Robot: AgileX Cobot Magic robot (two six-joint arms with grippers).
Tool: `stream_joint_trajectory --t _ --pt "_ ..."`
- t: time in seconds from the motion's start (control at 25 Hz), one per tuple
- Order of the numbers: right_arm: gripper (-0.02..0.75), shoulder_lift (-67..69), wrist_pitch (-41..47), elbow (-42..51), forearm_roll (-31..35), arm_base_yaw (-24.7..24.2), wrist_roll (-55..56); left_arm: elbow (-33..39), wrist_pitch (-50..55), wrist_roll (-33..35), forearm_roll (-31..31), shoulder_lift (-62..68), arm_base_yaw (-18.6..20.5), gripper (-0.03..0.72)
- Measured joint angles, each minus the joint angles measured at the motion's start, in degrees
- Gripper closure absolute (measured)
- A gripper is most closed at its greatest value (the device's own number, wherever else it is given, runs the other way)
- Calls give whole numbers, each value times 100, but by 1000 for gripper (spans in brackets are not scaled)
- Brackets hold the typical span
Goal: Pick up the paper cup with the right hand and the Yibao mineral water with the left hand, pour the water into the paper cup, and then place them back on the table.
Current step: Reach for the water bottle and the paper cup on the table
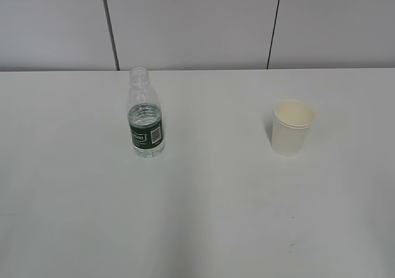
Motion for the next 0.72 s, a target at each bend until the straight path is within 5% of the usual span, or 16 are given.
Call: stream_joint_trajectory --t 0.72 --pt "238 0 0 0 -7 0 0 0 0 0 -5 0 0 230"
